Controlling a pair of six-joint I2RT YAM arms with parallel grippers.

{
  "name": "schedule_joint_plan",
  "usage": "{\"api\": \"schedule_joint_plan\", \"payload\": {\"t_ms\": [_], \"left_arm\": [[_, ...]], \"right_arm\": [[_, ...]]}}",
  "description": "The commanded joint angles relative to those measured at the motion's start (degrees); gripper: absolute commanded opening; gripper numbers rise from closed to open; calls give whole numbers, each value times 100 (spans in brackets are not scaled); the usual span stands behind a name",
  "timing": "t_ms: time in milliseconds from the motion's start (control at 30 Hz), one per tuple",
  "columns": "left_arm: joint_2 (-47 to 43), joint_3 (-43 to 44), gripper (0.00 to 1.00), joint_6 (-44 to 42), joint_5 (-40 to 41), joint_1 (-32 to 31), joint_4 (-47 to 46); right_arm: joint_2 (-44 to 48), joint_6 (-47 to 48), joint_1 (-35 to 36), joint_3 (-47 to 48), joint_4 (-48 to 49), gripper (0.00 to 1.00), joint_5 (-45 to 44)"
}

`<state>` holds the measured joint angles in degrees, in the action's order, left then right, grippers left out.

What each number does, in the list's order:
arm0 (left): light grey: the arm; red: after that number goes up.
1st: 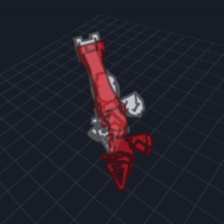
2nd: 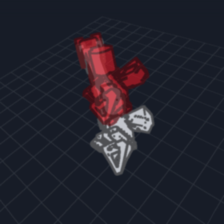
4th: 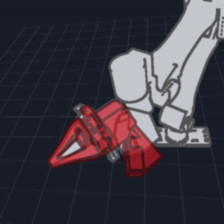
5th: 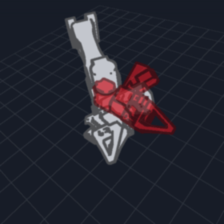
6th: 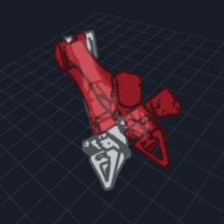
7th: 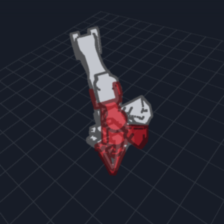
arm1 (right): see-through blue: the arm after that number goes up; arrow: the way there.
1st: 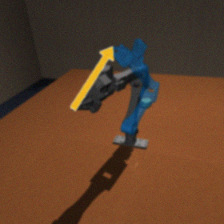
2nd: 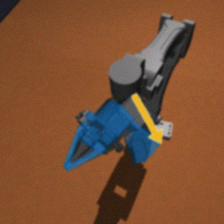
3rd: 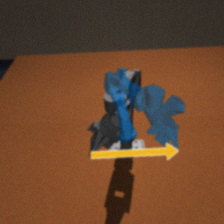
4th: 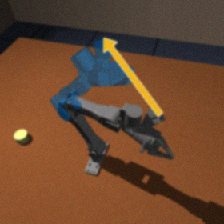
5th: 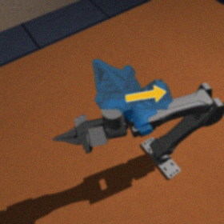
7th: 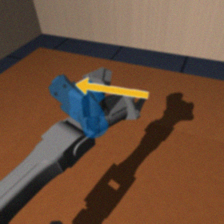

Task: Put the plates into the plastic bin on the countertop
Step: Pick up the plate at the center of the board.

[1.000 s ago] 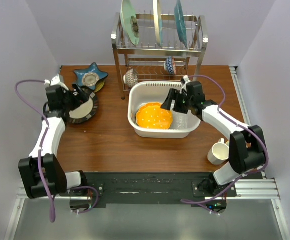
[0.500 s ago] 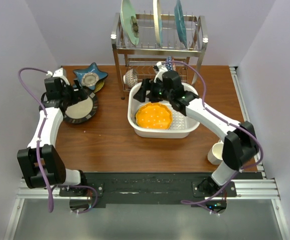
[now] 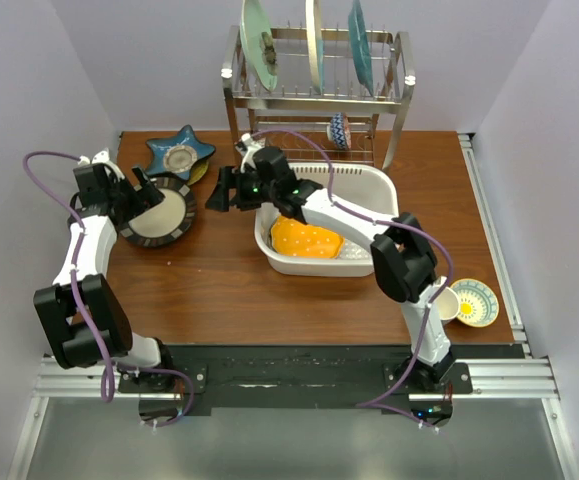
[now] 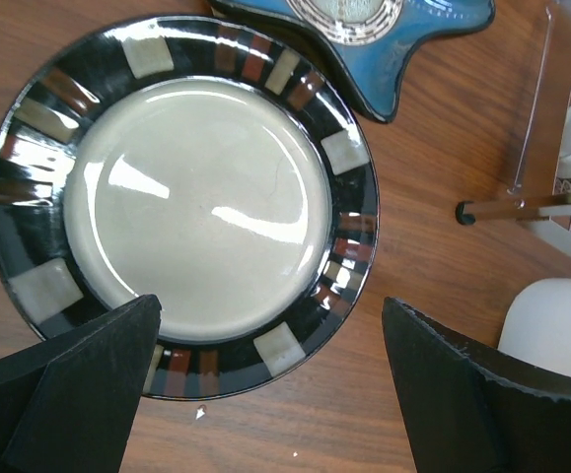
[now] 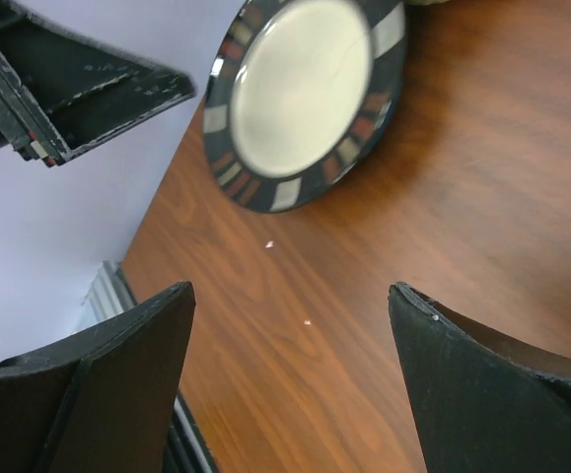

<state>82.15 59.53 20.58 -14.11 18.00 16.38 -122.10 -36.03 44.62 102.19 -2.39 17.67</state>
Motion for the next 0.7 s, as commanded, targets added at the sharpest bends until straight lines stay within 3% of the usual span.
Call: {"api": "schedule_joint_plan", "payload": {"t_ms": [0,667], "left_arm": [[82,6,99,104,-233,46,-162],[91,-134,98,280,-593,63,-381]], "right_arm": [[-225,-290,152,520,178,82,210],[-1412,-844,592,1610,-7,78,-659]]}}
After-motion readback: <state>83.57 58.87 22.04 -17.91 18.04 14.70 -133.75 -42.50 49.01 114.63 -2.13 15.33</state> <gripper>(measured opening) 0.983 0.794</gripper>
